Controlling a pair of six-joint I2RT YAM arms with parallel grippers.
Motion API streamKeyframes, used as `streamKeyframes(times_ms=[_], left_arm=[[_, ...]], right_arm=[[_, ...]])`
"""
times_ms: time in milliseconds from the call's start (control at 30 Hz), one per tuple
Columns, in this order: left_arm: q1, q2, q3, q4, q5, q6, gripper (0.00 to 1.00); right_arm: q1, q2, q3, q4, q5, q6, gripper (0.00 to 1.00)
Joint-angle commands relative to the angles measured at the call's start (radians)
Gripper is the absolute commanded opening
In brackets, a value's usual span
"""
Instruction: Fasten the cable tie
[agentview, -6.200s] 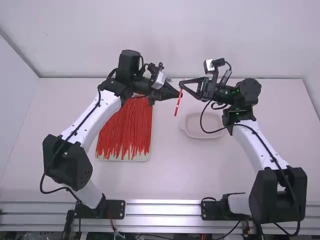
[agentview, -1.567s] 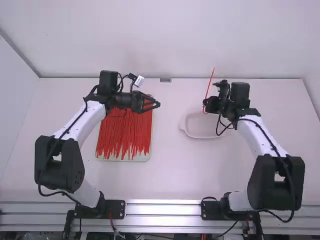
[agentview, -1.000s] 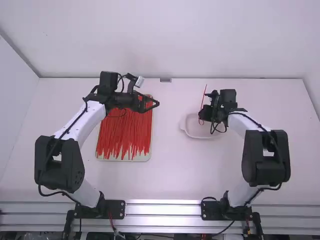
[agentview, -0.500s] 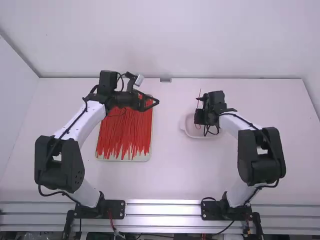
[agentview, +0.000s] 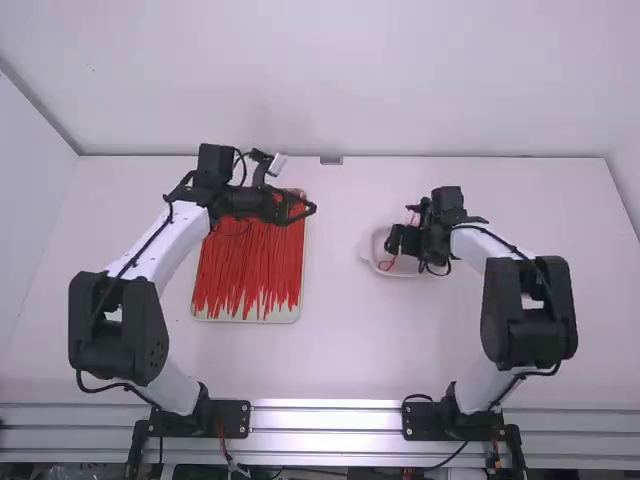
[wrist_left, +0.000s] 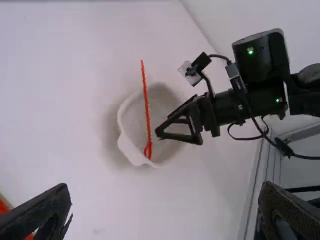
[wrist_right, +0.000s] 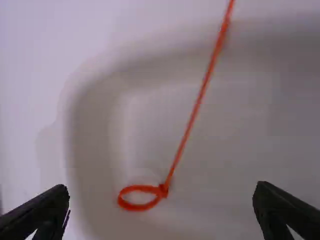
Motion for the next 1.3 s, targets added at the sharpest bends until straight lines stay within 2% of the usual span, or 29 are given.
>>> streamKeyframes(times_ms=[0, 300, 467, 667, 800, 933, 1267], left_arm=[[0.009, -0.044, 0.057, -0.059, -0.035, 0.015, 0.99], [0.009, -0.15, 0.174, -0.342, -0.149, 0.058, 0.99], [0.007, -0.202, 0.194, -0.385, -0.173, 0.057, 0.99], [0.007, -0.226, 0.191, -0.39, -0.175, 0.041, 0.99], [0.045, -0.264, 0.153, -0.352, -0.213, 0.009, 0.95], [0.088, -0.312, 0.106, -0.305, -0.26, 0.009, 0.9], [0.088, -0.463, -0.046, -0.153, -0.411, 0.009, 0.75]], right_arm=[[-0.02, -0.063, 0.024, -0.039, -0.041, -0.001, 0.98], [-0.024, -0.314, 0.032, -0.229, -0.046, 0.003, 0.98], [-0.026, -0.455, 0.032, -0.317, -0.045, 0.026, 0.98], [-0.025, -0.566, 0.029, -0.366, -0.038, 0.024, 0.98], [-0.059, -0.604, -0.009, -0.327, 0.0, -0.015, 0.94], [-0.059, -0.654, -0.059, -0.278, 0.05, -0.065, 0.89], [-0.059, -0.821, -0.226, -0.111, 0.217, -0.202, 0.73]])
